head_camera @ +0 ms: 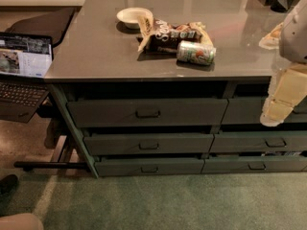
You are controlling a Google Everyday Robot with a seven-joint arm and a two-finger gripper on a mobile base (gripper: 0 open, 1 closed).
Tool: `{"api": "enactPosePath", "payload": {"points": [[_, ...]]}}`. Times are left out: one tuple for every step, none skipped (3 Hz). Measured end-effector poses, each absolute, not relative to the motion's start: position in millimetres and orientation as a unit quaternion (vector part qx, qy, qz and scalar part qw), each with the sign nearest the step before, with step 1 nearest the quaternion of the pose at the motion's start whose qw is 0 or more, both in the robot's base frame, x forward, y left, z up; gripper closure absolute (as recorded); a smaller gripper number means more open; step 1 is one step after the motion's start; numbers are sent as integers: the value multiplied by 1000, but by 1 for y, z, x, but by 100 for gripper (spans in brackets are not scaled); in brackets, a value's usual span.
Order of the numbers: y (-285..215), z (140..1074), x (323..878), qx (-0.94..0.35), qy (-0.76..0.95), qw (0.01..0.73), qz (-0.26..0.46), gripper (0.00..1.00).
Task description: Open bottom drawer
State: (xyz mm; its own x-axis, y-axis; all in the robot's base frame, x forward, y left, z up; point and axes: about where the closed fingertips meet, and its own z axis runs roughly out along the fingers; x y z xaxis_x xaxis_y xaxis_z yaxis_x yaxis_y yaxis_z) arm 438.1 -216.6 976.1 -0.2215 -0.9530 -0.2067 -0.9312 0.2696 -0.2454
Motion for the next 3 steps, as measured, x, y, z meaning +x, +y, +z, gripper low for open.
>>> {"api": "enactPosePath", "payload": {"points": [[-216, 977, 439, -604, 780, 161, -35, 0], [-211, 952, 444, -606, 777, 171, -27, 0], [-202, 905, 445, -611, 768, 191, -11, 0]]}}
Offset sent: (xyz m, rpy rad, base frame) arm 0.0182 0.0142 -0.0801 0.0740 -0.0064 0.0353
